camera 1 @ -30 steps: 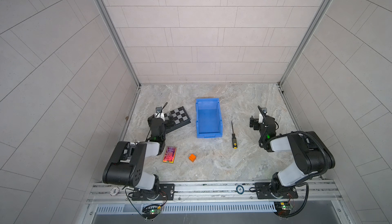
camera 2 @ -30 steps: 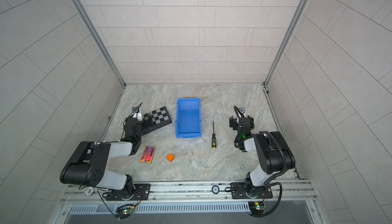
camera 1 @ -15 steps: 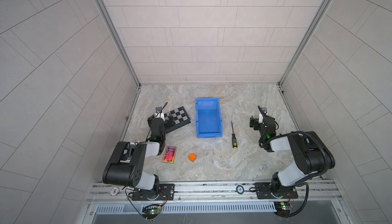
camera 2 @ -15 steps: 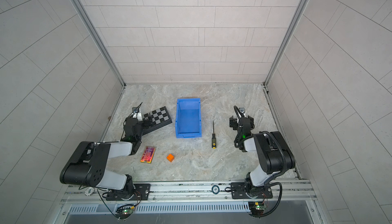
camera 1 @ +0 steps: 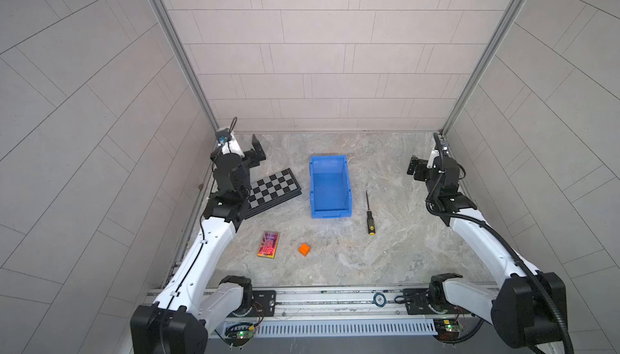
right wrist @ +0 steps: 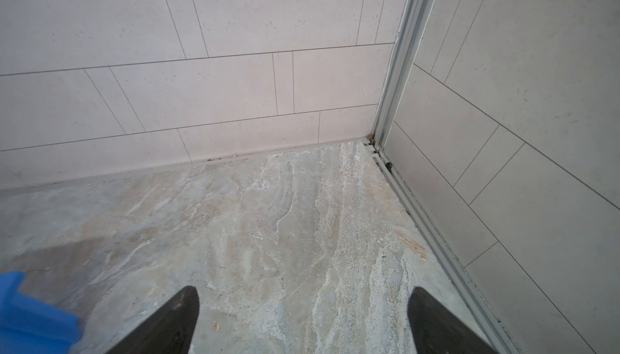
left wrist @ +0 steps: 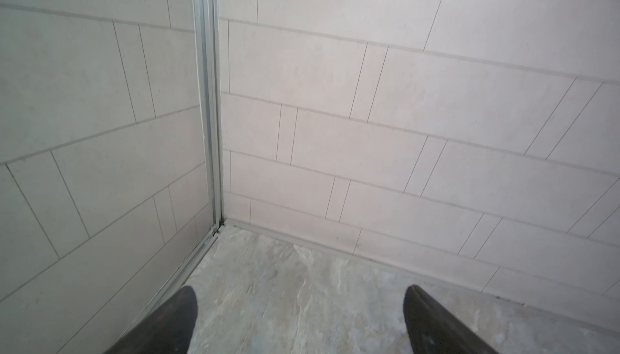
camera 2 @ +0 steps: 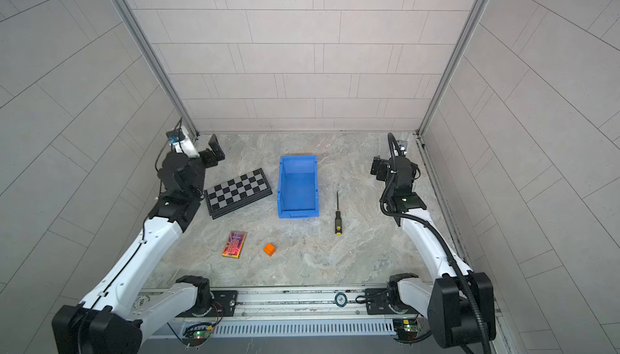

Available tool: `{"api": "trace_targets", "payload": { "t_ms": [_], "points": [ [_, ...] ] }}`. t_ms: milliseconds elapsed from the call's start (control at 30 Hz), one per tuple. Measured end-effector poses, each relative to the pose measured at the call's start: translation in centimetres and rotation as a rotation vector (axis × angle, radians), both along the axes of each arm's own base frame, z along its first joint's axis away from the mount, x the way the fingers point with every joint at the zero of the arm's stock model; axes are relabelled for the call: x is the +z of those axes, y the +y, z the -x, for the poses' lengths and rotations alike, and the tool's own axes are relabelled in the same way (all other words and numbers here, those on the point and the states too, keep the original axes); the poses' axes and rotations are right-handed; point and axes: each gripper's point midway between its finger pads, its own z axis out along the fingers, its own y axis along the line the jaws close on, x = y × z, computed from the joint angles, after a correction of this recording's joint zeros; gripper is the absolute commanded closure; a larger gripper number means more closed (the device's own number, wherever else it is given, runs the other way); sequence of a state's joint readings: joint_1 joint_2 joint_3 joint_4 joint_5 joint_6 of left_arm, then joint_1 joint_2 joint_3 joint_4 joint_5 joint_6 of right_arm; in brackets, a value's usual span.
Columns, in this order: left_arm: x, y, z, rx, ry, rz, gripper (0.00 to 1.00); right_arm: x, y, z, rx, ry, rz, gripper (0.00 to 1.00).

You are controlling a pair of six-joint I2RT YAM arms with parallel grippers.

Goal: Put the screwdriver in the bin
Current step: Pick up the screwdriver from the center of the table.

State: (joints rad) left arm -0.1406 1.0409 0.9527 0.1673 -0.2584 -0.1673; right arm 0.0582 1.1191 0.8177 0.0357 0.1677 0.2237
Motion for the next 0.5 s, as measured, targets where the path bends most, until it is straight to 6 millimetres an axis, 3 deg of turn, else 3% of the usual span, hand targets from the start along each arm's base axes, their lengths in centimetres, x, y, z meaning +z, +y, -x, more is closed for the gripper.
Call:
{"api": "trace_targets", "payload": {
  "t_ms": [67,133,233,367,500],
  "points": [
    [1.8,-0.5,-0.4,-0.026,0.008,0.007,0.01,-0.1,0.9,0.4,0.041,0.053,-0.038,0.01],
    [2.2,-1.1,-1.0,-0.058,0.034,0.005,0.0,-1.2,2.3,0.9,0.086,0.123,-0.074,0.01],
    [-0.7,-2.4,-2.1,-0.123,0.137,-0.005,0.0,-4.0,5.3,2.2,0.171,0.263,-0.11,0.01],
    [-6.3,-4.4,-2.9,-0.231,0.312,-0.011,0.01,-7.1,9.0,4.9,0.246,0.413,-0.095,0.01],
    [-9.1,-6.7,-2.6,-0.343,0.416,-0.01,0.0,-9.7,12.4,7.7,0.317,0.491,-0.079,0.01]
  ]
}}
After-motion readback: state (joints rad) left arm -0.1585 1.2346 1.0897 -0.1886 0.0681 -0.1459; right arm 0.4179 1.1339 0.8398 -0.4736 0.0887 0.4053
